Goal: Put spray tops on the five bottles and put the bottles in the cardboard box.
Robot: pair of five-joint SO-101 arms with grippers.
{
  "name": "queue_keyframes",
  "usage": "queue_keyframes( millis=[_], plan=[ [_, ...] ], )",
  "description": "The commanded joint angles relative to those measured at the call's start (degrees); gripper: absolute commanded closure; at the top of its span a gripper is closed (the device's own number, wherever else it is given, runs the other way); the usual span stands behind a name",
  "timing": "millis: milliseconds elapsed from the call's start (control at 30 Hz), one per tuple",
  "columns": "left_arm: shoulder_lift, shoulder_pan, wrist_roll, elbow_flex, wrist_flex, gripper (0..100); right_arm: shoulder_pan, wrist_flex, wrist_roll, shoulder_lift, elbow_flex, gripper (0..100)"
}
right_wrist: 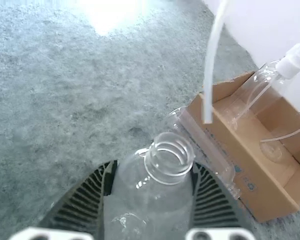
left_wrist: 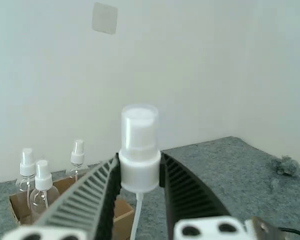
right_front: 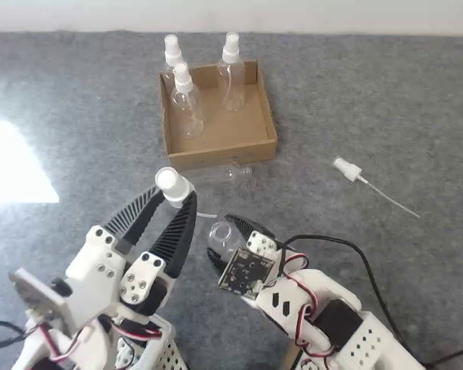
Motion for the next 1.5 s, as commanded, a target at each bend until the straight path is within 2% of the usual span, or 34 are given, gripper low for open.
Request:
queue_keyframes(
  millis=[0, 167, 433, 667, 1100, 1467],
  plan=[
    [-0.8, 3.2, -0.8, 0.3, 0.4, 99, 3.6, -4.2, 0.8, -1.5, -0.7, 93.9],
    [-0.8, 6.9, -3.4, 3.0, -0.9, 99, 3.6, -3.9, 0.7, -1.5, -0.7, 93.9],
    [-0.5, 6.9, -3.5, 4.4, -1.7, 99, 3.5, -3.7, 0.5, -1.5, -1.0, 93.9],
    [-0.7, 6.9, -3.8, 9.8, -5.9, 99, 1.9, -3.5, 0.4, -1.5, -1.1, 94.0],
    [-0.7, 6.9, -4.6, 12.6, -5.8, 99, 2.0, 1.0, 0.4, -1.7, -5.5, 93.9],
    [-0.7, 7.1, -4.7, 14.2, -5.8, 99, 1.9, 3.5, 0.4, -12.6, -6.2, 94.0]
  ],
)
